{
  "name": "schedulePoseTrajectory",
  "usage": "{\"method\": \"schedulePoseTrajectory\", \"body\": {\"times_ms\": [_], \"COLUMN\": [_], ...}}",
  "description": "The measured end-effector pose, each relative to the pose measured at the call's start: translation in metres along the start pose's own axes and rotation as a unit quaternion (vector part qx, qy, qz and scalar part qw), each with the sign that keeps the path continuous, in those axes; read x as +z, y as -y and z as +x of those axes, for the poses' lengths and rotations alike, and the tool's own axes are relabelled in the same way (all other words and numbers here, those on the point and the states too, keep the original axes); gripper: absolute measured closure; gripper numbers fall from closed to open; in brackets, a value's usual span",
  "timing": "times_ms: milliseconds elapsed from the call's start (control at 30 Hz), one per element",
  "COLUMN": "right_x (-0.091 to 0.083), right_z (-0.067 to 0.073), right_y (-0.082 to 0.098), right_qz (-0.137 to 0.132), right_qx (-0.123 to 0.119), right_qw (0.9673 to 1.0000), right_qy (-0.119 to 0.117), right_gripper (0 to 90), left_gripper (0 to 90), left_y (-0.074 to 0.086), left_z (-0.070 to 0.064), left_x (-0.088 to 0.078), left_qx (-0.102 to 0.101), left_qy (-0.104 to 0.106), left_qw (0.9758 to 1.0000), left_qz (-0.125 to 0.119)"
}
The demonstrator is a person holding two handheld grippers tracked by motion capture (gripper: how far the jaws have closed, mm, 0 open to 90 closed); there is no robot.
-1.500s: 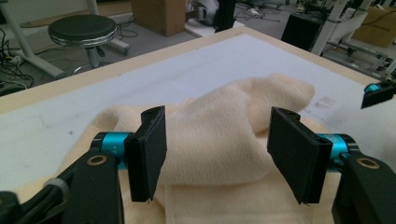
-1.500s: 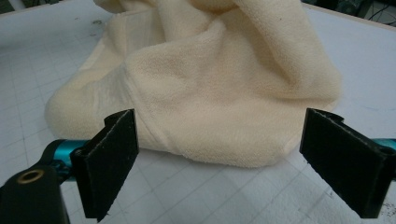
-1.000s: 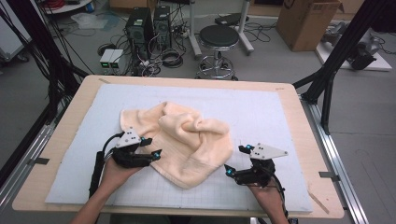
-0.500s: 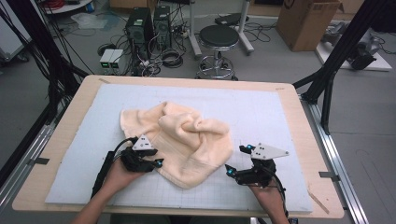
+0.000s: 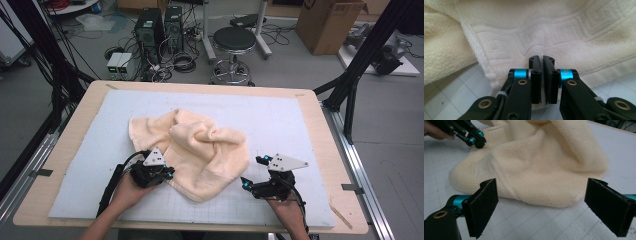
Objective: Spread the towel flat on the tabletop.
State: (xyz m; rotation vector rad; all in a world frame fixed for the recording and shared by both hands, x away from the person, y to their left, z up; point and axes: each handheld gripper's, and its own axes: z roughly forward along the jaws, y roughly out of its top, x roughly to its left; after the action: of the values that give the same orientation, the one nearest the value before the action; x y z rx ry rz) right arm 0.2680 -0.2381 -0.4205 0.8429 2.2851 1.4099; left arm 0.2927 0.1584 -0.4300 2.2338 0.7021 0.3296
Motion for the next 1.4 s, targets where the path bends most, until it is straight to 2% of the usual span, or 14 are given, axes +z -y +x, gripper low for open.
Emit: {"method": "schedulePoseTrajectory", "body": {"times_ms": [100,167,300,367,467,567,667,933,1000,1033,1067,1100,1200,1400], "right_x": [-0.001,0.001,0.003,0.005,0.009,0.016,0.025,0.056,0.060,0.061,0.061,0.061,0.054,0.019], "right_z": [0.001,0.001,0.006,0.009,0.014,0.019,0.023,0.031,0.031,0.030,0.030,0.029,0.024,0.016], "right_y": [0.000,0.000,0.000,0.000,-0.001,-0.003,-0.006,-0.010,-0.010,-0.010,-0.010,-0.010,-0.012,-0.027], "right_qz": [0.000,0.002,0.012,0.014,0.019,0.020,0.029,0.082,0.093,0.097,0.097,0.097,0.085,0.053], "right_qx": [0.000,-0.005,-0.009,-0.016,-0.028,-0.034,-0.047,-0.107,-0.121,-0.130,-0.130,-0.130,-0.111,-0.092], "right_qw": [1.0000,1.0000,0.9998,0.9993,0.9987,0.9978,0.9963,0.9861,0.9825,0.9804,0.9804,0.9798,0.9822,0.9842], "right_qy": [-0.003,-0.007,-0.016,-0.029,-0.039,-0.053,-0.066,-0.097,-0.106,-0.112,-0.112,-0.117,-0.125,-0.142], "right_gripper": [11.1,11.2,11.3,18.6,20.8,25.3,30.9,55.0,65.2,76.0,76.0,80.9,85.1,85.5], "left_gripper": [85.2,85.1,85.1,85.0,85.0,85.0,85.0,84.9,84.9,84.9,84.9,84.9,84.9,85.0], "left_y": [-0.001,0.003,0.022,0.033,0.044,0.047,0.054,0.055,0.054,0.054,0.053,0.052,0.049,0.040], "left_z": [-0.006,-0.014,-0.025,-0.026,-0.023,-0.018,-0.011,-0.008,-0.010,-0.010,-0.011,-0.012,-0.016,-0.029], "left_x": [-0.012,-0.022,-0.034,-0.037,-0.046,-0.057,-0.059,-0.054,-0.054,-0.054,-0.054,-0.054,-0.055,-0.058], "left_qx": [-0.001,0.007,-0.003,-0.009,-0.023,-0.031,-0.050,-0.050,-0.045,-0.042,-0.041,-0.040,-0.033,-0.029], "left_qy": [0.005,0.008,0.005,-0.001,-0.003,-0.020,-0.014,-0.013,-0.014,-0.011,-0.013,-0.014,-0.014,-0.001], "left_qw": [0.9999,0.9997,0.9995,0.9993,0.9990,0.9980,0.9972,0.9972,0.9973,0.9974,0.9972,0.9971,0.9967,0.9934], "left_qz": [-0.016,-0.023,-0.030,-0.035,-0.039,-0.052,-0.055,-0.054,-0.056,-0.058,-0.062,-0.063,-0.072,-0.111]}}
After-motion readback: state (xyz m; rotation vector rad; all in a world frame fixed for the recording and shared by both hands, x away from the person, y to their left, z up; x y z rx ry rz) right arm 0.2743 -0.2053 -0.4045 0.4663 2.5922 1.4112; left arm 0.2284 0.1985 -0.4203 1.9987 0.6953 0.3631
